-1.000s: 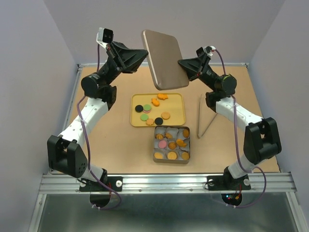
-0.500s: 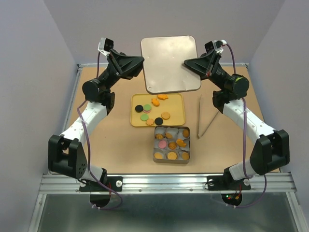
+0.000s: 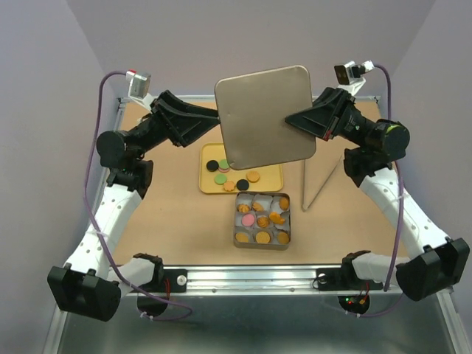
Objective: Pack the cookies
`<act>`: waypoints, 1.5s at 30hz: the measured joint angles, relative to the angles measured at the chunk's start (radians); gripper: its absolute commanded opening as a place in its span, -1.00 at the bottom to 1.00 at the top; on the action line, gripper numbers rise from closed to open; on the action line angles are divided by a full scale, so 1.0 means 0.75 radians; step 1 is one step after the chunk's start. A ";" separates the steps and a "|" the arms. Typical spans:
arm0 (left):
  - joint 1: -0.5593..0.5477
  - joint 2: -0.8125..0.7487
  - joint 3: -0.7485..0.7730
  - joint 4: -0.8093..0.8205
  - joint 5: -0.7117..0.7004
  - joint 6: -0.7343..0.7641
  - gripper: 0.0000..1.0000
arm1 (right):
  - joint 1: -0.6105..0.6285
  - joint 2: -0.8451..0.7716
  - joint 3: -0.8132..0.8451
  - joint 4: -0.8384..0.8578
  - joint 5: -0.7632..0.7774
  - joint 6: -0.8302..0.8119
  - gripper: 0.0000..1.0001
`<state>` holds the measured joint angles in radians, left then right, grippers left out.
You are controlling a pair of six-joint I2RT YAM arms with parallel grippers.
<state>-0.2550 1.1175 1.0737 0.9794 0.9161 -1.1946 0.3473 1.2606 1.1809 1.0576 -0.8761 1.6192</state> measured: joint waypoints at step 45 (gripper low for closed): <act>-0.336 0.028 -0.526 -1.314 -0.862 0.859 0.20 | -0.010 -0.950 -1.258 -1.390 0.415 -0.694 -0.99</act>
<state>-0.5068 1.1385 0.6788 -0.0059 0.2695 -0.5507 0.3397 0.5480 0.2371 0.0154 -0.5652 1.0985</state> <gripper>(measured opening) 0.603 0.191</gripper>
